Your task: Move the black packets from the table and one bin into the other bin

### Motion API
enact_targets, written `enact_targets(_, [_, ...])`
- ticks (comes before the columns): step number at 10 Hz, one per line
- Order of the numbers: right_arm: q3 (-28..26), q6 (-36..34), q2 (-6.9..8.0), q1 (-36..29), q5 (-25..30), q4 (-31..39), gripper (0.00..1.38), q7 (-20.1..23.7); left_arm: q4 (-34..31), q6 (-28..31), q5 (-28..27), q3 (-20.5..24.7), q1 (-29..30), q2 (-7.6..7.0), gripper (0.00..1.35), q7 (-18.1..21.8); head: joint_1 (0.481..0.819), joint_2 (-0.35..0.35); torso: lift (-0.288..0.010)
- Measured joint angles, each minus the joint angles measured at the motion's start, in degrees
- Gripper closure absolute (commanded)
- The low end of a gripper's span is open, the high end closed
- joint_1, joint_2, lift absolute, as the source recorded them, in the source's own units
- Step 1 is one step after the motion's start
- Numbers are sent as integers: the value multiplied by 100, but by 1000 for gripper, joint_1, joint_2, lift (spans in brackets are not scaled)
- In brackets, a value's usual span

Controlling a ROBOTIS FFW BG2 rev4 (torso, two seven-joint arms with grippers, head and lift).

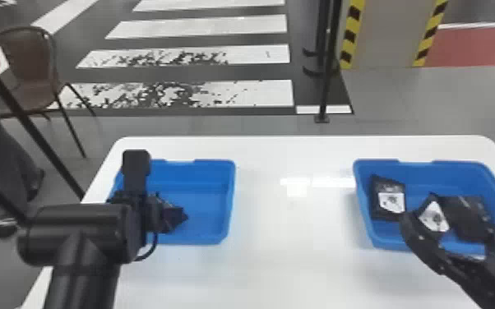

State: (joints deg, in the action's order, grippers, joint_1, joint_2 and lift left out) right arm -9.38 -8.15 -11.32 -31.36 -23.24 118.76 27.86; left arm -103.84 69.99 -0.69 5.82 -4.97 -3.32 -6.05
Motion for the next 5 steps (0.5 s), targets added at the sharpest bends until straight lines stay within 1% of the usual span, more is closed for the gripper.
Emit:
enact_targets(2, [34,0,-2,-11,6,0,139,16,211,-5,35,245,-64,-5,148,-48,695,161,-110])
enact_targets(4, [60,0,-8,-14,17,0,139,17,371,-266,245,315,-95,-18,154,-46,695,162,-110])
enact_targets(5, [73,0,-10,-12,25,0,139,17,415,-384,442,313,-103,-21,170,-46,695,152,-110])
